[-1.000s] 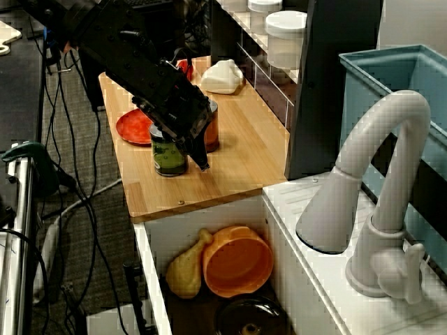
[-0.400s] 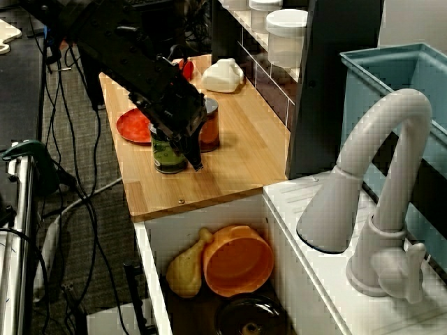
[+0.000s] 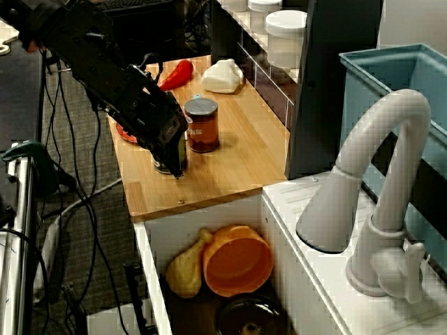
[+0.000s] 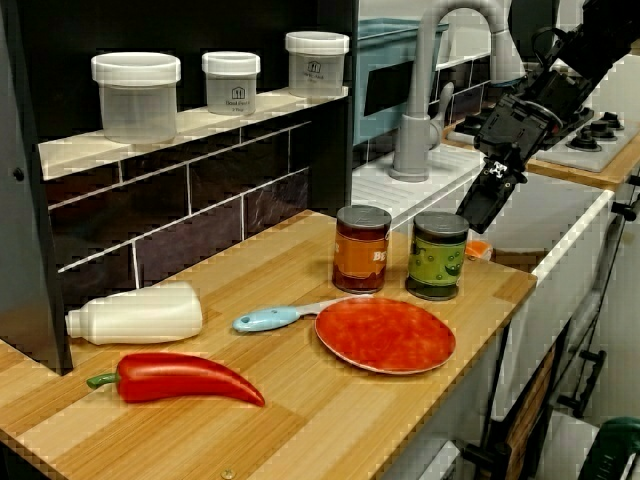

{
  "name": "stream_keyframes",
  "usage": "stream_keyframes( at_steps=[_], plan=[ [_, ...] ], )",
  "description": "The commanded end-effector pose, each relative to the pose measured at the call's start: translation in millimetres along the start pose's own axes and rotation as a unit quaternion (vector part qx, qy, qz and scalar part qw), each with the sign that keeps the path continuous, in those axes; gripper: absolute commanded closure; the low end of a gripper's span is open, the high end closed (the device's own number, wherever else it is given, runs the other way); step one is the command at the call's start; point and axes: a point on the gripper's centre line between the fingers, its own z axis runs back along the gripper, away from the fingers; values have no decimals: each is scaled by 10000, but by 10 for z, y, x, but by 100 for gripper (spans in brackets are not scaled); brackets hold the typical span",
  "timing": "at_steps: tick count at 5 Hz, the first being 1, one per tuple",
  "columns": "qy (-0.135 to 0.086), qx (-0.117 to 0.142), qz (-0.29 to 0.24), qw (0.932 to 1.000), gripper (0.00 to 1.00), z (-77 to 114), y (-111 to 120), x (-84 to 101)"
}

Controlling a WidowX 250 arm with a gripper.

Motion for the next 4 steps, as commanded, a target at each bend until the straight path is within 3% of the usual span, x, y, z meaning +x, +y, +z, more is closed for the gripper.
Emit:
stream_keyframes(
  at_steps=[1, 4],
  plan=[
    [-211, -80, 347, 9991, 100, 28, 187, 118],
    [-290, -26, 680, 9973, 100, -74, 373, 253]
  ],
)
